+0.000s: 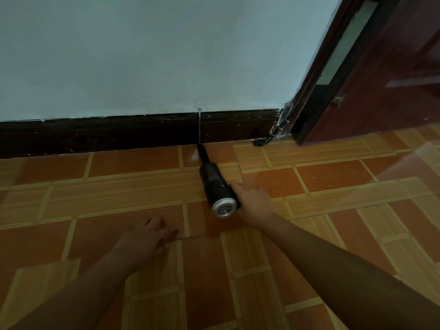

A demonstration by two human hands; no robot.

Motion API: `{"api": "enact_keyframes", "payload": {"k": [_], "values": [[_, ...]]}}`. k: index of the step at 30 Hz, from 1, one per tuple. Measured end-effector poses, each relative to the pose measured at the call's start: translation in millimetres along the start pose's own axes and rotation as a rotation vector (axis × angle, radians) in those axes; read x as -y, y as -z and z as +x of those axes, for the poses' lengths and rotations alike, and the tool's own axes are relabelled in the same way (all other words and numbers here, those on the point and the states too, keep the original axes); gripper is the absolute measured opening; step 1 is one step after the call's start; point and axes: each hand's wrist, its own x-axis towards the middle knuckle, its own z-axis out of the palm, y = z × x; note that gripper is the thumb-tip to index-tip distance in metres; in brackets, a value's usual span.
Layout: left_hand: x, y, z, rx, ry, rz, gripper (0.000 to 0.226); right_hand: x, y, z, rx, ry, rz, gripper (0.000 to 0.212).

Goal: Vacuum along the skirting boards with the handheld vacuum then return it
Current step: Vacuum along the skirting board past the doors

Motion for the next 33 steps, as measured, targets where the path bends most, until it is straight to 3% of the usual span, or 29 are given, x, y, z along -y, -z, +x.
{"api": "enact_keyframes", "payload": {"k": [11,22,33], "values": [[-1.7,2.0,0.2,0.001,0.012,0.042,0.047,-35.2,14.3,-22.3,0.029,-0.132,-0.102,0.045],[-5.0,3.8,-1.3,0.000,0.005,0.067,0.045,-52.8,24.7,-36.6,-0.046,-0.268,-0.123,0.041],[-2.8,1.1,-2.7,0.020,0.004,0.083,0.048,-36.7,31.8,-31.8,0.012,-0.246,-0.113,0.040]]}}
